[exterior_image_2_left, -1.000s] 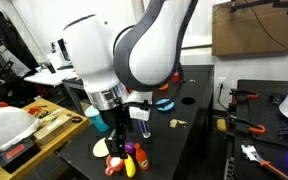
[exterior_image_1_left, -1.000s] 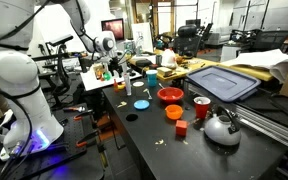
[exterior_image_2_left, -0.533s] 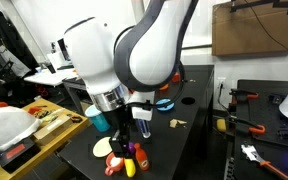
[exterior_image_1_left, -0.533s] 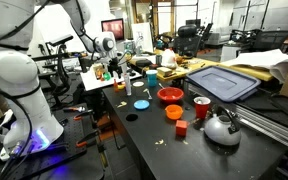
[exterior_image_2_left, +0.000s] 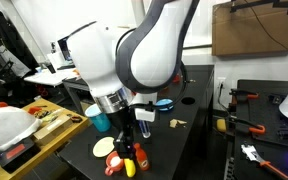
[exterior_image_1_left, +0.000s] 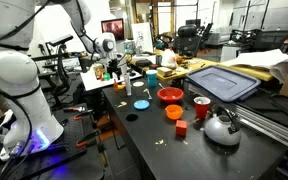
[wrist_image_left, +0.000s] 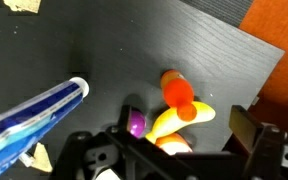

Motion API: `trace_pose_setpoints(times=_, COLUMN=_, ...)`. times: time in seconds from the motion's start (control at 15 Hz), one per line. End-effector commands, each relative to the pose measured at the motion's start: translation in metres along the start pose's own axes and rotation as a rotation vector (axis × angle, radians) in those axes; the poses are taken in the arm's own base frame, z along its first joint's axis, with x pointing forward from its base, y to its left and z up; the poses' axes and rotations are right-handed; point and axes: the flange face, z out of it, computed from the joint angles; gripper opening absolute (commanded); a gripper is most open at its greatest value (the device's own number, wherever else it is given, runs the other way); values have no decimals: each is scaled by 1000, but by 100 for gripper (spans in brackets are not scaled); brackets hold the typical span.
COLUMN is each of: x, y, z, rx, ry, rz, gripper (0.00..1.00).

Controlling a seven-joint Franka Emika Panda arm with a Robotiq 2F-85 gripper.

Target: Move the orange bottle to the right

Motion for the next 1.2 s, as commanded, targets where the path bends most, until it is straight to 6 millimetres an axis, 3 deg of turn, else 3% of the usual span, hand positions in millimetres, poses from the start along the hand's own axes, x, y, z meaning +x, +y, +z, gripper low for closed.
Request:
trace_pose_setpoints(times=0.0, x=-6, y=2, z=-2, rx=29, ry=-34, rz=3, gripper=74)
trace_pose_setpoints(times=0.67, x=-8, y=3, z=-4, rx=59, ry=-38, rz=20, gripper=1)
trace_pose_setpoints(times=0.8, x=-10, y=6, z=-10, rx=62, ry=-33, rz=24, gripper=5)
trace_pose_setpoints(times=1.13, x=-19, y=19, z=-33, rx=91, ry=-25, rz=17, gripper=5)
